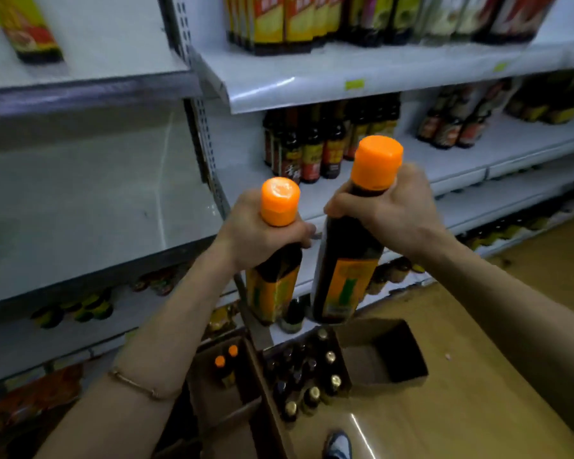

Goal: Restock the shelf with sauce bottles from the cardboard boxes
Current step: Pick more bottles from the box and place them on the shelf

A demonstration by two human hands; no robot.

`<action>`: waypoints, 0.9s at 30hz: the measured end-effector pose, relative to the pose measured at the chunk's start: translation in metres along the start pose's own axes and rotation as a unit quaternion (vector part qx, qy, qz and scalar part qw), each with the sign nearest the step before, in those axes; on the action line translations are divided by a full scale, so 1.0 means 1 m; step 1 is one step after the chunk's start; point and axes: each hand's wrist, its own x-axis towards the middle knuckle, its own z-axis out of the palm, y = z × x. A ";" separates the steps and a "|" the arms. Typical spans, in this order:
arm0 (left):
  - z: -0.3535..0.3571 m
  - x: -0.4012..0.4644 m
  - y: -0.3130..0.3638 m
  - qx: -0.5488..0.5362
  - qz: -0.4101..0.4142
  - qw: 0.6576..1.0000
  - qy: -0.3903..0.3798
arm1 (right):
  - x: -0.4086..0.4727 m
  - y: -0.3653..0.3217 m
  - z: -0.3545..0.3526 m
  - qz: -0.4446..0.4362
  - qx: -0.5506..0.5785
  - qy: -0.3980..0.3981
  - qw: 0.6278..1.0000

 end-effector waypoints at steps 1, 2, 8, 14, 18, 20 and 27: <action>0.004 0.013 0.011 -0.004 0.012 1.000 -0.015 | -0.001 -0.005 -0.012 0.001 -0.008 0.018 1.000; 0.010 0.025 0.021 -0.007 0.022 0.999 -0.027 | -0.001 -0.008 -0.024 0.000 -0.016 0.033 0.999; 0.060 0.081 0.068 -0.058 0.075 0.992 -0.084 | 0.004 -0.015 -0.113 -0.004 -0.063 0.115 0.991; 0.137 0.125 0.101 -0.147 0.061 0.976 -0.148 | -0.004 0.007 -0.203 0.014 -0.068 0.175 0.982; 0.201 0.164 0.123 -0.169 0.066 0.965 -0.188 | -0.012 0.039 -0.263 0.038 -0.086 0.203 0.975; 0.236 0.185 0.135 -0.174 0.067 0.960 -0.207 | -0.013 0.056 -0.295 0.048 -0.097 0.207 0.972; 0.337 0.251 0.175 -0.179 0.079 0.958 -0.209 | -0.011 0.119 -0.392 0.067 -0.117 0.218 0.967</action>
